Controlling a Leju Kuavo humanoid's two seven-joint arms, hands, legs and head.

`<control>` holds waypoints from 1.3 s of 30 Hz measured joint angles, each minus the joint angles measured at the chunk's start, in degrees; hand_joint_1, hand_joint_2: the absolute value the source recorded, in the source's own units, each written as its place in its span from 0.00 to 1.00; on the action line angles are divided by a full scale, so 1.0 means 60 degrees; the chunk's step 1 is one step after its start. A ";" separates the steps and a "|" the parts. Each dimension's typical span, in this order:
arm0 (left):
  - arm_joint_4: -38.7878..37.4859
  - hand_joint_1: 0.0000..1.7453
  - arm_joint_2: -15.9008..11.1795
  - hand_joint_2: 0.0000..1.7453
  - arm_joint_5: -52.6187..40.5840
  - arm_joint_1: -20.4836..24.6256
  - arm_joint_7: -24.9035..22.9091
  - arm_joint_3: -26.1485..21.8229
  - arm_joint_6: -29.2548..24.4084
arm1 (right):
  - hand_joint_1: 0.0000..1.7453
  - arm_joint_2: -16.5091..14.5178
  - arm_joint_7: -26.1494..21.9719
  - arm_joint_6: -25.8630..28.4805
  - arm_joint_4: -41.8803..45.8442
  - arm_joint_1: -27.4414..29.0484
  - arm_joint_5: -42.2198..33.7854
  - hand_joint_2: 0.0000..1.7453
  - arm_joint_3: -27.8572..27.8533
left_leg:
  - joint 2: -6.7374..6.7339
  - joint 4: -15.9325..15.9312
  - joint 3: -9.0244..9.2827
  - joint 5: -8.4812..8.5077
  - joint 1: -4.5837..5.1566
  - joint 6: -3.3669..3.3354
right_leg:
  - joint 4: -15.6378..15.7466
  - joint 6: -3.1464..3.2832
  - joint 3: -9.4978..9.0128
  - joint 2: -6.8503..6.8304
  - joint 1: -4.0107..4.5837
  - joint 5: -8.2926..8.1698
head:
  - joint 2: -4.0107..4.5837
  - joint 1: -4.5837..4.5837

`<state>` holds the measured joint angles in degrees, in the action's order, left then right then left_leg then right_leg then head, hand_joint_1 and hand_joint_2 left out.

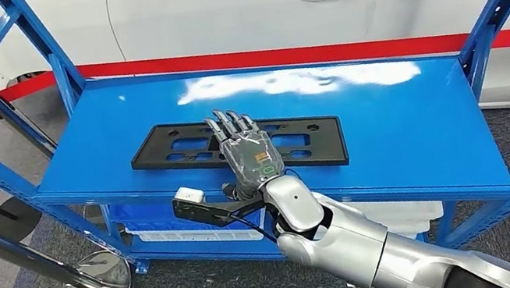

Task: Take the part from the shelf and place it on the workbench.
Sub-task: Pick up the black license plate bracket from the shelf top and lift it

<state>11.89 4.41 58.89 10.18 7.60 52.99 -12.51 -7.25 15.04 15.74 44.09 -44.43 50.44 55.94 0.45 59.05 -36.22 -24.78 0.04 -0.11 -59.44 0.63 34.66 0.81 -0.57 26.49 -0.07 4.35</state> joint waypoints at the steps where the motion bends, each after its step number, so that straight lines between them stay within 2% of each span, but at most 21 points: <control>1: 0.0000 0.00 0.0008 0.00 -0.0015 0.0003 -0.0001 0.0003 0.0002 | 0.00 -0.0008 0.0001 -0.0065 -0.0106 -0.0002 -0.0011 1.00 0.0003 | 0.0008 -0.0038 0.0021 -0.0023 0.0027 -0.0036 | 0.0016 -0.0045 0.0001 0.0001 0.0004 0.0001 | 0.0000 0.0000; 4: 0.0000 0.00 0.0037 0.00 -0.0051 0.0009 -0.0008 0.0006 0.0025 | 0.00 -0.0011 0.0003 -0.0229 -0.0386 -0.0021 -0.0035 1.00 0.0006 | 0.0005 -0.0186 0.0142 -0.0003 -0.0032 -0.0203 | -0.0187 -0.0181 0.0069 -0.0025 0.0016 0.0177 | 0.0000 -0.0019; 7: 0.0000 0.00 0.0070 0.00 -0.0097 0.0038 -0.0015 0.0006 0.0068 | 0.00 0.0000 0.0004 -0.0352 -0.0677 -0.0041 -0.0059 1.00 0.0006 | -0.0030 -0.0244 0.0248 -0.0039 -0.0045 -0.0363 | -0.1790 -0.0241 0.0883 -0.0043 0.0011 0.0878 | 0.0000 -0.0056; 8: 0.0000 0.00 0.0078 0.00 -0.0108 0.0039 -0.0022 0.0006 0.0078 | 0.00 0.0011 0.0005 -0.0368 -0.0766 -0.0025 -0.0069 1.00 0.0006 | -0.0033 -0.0237 0.0258 -0.0062 -0.0041 -0.0386 | -0.2357 -0.0259 0.1219 -0.0044 0.0004 0.1039 | 0.0000 -0.0061; 9: 0.0000 0.00 0.0084 0.00 -0.0113 0.0034 -0.0029 0.0006 0.0085 | 0.00 0.0023 0.0005 -0.0374 -0.0852 -0.0010 -0.0076 1.00 0.0006 | -0.0032 -0.0227 0.0272 -0.0087 -0.0038 -0.0397 | -0.2635 -0.0274 0.1426 -0.0047 -0.0006 0.1031 | 0.0000 -0.0063; 10: 0.0000 0.00 0.0089 0.00 -0.0114 0.0029 -0.0036 0.0006 0.0089 | 0.00 0.0032 0.0006 -0.0373 -0.0925 -0.0002 -0.0081 1.00 0.0007 | -0.0025 -0.0207 0.0289 -0.0119 -0.0039 -0.0393 | -0.2565 -0.0285 0.1463 -0.0052 -0.0019 0.0846 | 0.0000 -0.0064; 11: 0.0000 0.00 0.0099 0.00 -0.0114 0.0027 -0.0040 0.0006 0.0092 | 0.00 0.0036 0.0010 -0.0373 -0.0985 -0.0006 -0.0089 1.00 0.0008 | -0.0016 -0.0172 0.0313 -0.0164 -0.0042 -0.0379 | -0.2132 -0.0289 0.1309 -0.0060 -0.0034 0.0508 | 0.0000 -0.0064; 12: 0.0000 0.00 0.0109 0.00 -0.0114 0.0028 -0.0040 0.0006 0.0094 | 0.00 0.0036 0.0020 -0.0374 -0.1039 -0.0019 -0.0101 1.00 0.0009 | -0.0008 -0.0121 0.0333 -0.0228 -0.0044 -0.0350 | -0.1473 -0.0283 0.1042 -0.0073 -0.0051 0.0148 | 0.0000 -0.0064; 14: 0.0000 0.00 0.0124 0.00 -0.0114 0.0035 -0.0039 0.0006 0.0094 | 0.00 0.0031 0.0073 -0.0379 -0.1135 -0.0044 -0.0133 1.00 0.0010 | 0.0006 0.0003 0.0325 -0.0350 -0.0010 -0.0256 | -0.0439 -0.0258 0.0546 -0.0089 -0.0041 -0.0220 | 0.0000 -0.0059; 18: 0.0000 0.00 0.0125 0.00 -0.0114 0.0029 -0.0040 0.0006 0.0086 | 0.00 0.0031 0.0134 -0.0383 -0.1310 -0.0041 -0.0163 1.00 0.0010 | -0.0011 0.0040 0.0320 -0.0435 0.0001 -0.0096 | -0.0136 -0.0111 0.0385 -0.0045 -0.0012 -0.0211 | 0.0000 -0.0052; 20: 0.0000 0.00 0.0127 0.00 -0.0114 0.0038 -0.0036 0.0006 0.0086 | 0.00 0.0024 0.0150 -0.0392 -0.1371 -0.0054 -0.0162 1.00 0.0010 | -0.0021 0.0401 0.0178 -0.0671 -0.0014 -0.0011 | -0.0055 -0.0016 0.0285 -0.0045 -0.0053 -0.0210 | 0.0000 -0.0033; 23: 0.0000 0.00 0.0128 0.00 -0.0114 0.0024 -0.0032 0.0006 0.0086 | 0.00 0.0026 0.0229 -0.0430 -0.1467 -0.0033 -0.0131 1.00 0.0010 | -0.0025 0.2176 -0.0731 -0.1343 -0.0045 0.0108 | -0.0009 0.0086 0.0152 -0.0064 -0.0066 -0.0151 | 0.0000 -0.0004; 25: 0.0000 0.00 0.0128 0.00 -0.0114 0.0000 -0.0032 0.0006 0.0086 | 0.00 0.0037 0.0284 -0.0436 -0.1544 0.0005 -0.0107 1.00 0.0010 | -0.0025 0.2662 -0.1115 -0.1278 -0.0061 0.0135 | -0.0010 0.0104 0.0104 -0.0049 -0.0063 -0.0107 | 0.0000 -0.0002; 26: 0.0000 0.00 0.0128 0.00 -0.0114 -0.0004 -0.0032 0.0006 0.0086 | 0.00 0.0040 0.0302 -0.0435 -0.1574 0.0014 -0.0096 1.00 0.0010 | -0.0026 0.2343 -0.1027 -0.0980 -0.0067 0.0127 | -0.0010 0.0098 0.0068 -0.0031 -0.0064 -0.0083 | 0.0000 -0.0003; 28: 0.0000 0.00 0.0128 0.00 -0.0114 0.0002 -0.0032 0.0006 0.0085 | 0.00 0.0044 0.0374 -0.0431 -0.1625 0.0012 -0.0018 1.00 0.0010 | -0.0023 0.1063 -0.0472 -0.0258 -0.0065 0.0077 | -0.0009 0.0061 -0.0019 0.0006 -0.0058 -0.0022 | 0.0000 -0.0005; 29: 0.0000 0.00 0.0129 0.00 -0.0114 0.0011 -0.0032 0.0006 0.0079 | 0.00 0.0048 0.0454 -0.0423 -0.1648 0.0006 0.0060 1.00 0.0010 | -0.0019 0.0483 -0.0198 -0.0056 -0.0047 0.0045 | -0.0014 0.0031 -0.0040 0.0019 -0.0044 0.0006 | 0.0000 -0.0005; 31: 0.0000 0.00 0.0129 0.00 -0.0114 0.0021 -0.0032 0.0006 0.0052 | 0.00 0.0075 0.0665 -0.0382 -0.1709 -0.0002 0.0298 1.00 0.0010 | -0.0009 0.0015 0.0027 -0.0033 0.0000 -0.0018 | 0.0002 -0.0047 -0.0030 0.0022 -0.0024 0.0026 | 0.0000 -0.0013; 33: 0.0000 0.00 0.0129 0.00 -0.0114 0.0017 -0.0028 0.0006 0.0026 | 0.00 0.0122 0.0837 -0.0344 -0.1769 -0.0008 0.0554 1.00 0.0010 | -0.0008 -0.0079 0.0065 -0.0040 -0.0009 -0.0105 | 0.0030 -0.0139 -0.0020 0.0010 -0.0025 0.0046 | 0.0000 -0.0016; 35: 0.0000 0.00 0.0133 0.00 -0.0114 0.0020 -0.0012 0.0006 0.0020 | 0.00 0.0207 0.0998 -0.0343 -0.1811 -0.0036 0.0759 1.00 0.0011 | -0.0016 -0.0205 0.0174 -0.0014 -0.0052 -0.0214 | -0.0274 -0.0216 0.0099 -0.0014 -0.0013 0.0249 | 0.0000 -0.0026; 38: 0.0000 0.00 0.0148 0.00 -0.0114 0.0036 0.0001 0.0006 0.0015 | 0.00 0.0391 0.1171 -0.0371 -0.1868 -0.0045 0.0921 1.00 0.0014 | -0.0032 -0.0250 0.0272 -0.0042 -0.0055 -0.0336 | -0.1971 -0.0273 0.0989 -0.0034 0.0001 0.0919 | 0.0000 -0.0043; 39: 0.0000 0.00 0.0150 0.00 -0.0114 0.0031 0.0001 0.0006 0.0013 | 0.00 0.0455 0.1192 -0.0375 -0.1893 -0.0026 0.0945 1.00 0.0014 | -0.0030 -0.0238 0.0281 -0.0063 -0.0051 -0.0355 | -0.2453 -0.0289 0.1301 -0.0035 -0.0001 0.1008 | 0.0000 -0.0042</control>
<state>11.89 5.31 58.21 10.37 7.61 53.02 -12.44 -4.51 22.20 13.49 32.74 -44.59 56.11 56.02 0.27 57.62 -34.53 -25.16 -0.27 -2.24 -74.16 -1.10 42.46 0.60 -0.58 32.54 -0.07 4.10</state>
